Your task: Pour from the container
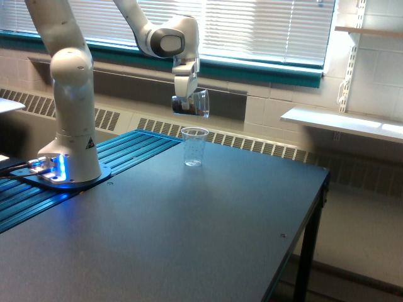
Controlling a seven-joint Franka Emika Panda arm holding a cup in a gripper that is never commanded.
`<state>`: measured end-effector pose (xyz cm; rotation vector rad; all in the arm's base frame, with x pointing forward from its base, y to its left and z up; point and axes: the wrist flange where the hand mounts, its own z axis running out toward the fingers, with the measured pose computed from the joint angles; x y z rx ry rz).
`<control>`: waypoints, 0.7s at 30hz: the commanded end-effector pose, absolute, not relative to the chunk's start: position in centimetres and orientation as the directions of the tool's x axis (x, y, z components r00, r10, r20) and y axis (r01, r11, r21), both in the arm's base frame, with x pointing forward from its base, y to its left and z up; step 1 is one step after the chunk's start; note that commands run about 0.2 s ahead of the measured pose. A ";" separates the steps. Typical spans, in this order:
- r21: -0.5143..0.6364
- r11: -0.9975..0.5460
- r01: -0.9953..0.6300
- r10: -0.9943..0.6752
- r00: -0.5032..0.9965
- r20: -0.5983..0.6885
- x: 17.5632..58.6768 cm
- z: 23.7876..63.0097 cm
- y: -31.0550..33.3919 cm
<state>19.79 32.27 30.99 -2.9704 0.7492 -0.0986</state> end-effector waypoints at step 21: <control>-0.096 -0.821 -0.563 -0.567 0.824 0.017 20.3 32.1 33.3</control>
